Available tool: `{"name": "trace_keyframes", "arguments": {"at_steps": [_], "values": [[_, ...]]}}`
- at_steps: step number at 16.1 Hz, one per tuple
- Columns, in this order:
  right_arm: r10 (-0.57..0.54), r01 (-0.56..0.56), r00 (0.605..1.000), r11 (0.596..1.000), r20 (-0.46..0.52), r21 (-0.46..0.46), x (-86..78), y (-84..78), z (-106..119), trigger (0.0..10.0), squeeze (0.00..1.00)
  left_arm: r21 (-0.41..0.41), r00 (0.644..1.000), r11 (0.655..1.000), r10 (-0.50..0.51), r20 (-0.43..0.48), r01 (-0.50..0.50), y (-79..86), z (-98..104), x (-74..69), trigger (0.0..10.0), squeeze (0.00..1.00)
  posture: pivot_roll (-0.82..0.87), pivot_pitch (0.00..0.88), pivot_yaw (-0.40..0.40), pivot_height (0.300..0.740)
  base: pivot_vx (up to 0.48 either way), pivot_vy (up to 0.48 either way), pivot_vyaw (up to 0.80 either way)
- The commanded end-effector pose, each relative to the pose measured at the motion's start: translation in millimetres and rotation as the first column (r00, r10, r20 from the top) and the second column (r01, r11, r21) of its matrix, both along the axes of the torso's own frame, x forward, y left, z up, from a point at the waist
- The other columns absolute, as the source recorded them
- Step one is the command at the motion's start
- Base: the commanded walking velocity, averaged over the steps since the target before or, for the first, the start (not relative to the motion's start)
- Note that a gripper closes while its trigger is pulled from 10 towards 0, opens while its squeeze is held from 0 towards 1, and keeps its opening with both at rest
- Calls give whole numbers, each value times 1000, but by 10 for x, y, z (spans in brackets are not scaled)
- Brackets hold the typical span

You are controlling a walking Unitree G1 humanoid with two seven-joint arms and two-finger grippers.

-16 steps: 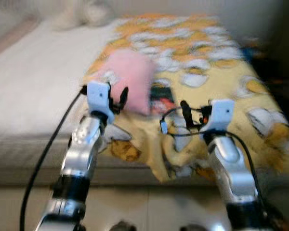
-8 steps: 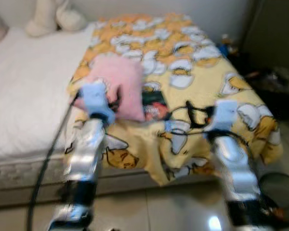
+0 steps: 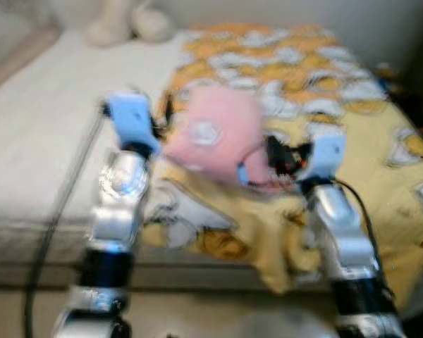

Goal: Clean up the room

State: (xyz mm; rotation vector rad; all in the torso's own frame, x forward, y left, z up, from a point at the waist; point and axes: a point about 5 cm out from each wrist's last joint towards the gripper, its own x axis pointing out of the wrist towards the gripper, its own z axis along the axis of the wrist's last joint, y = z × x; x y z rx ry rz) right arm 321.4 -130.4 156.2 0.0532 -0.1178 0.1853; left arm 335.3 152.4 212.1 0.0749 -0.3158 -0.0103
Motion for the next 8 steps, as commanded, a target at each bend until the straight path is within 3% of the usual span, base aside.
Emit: {"name": "trace_keyframes", "arguments": {"at_steps": [1,4,7,8], "values": [[-45,44,998,999,41,23,34,-129,155,10000,0,-12,999,999,-32,-10,31,-106,58,49,10000,0,-112,0,46,732,379,292,0],[-86,86,996,996,31,10,25,-189,104,10000,0,45,985,991,-117,-130,124,-325,-92,123,10000,0,-122,0,60,732,405,0,0],[-90,90,996,996,7,13,-28,-180,38,10000,0,-51,965,982,-189,-183,183,-378,-239,81,10000,0,-137,0,66,732,0,0,0],[-86,86,996,996,6,11,-40,-171,32,10000,0,-52,963,979,-203,-176,196,-421,-244,74,10000,0,-141,0,65,732,270,-394,0]]}}
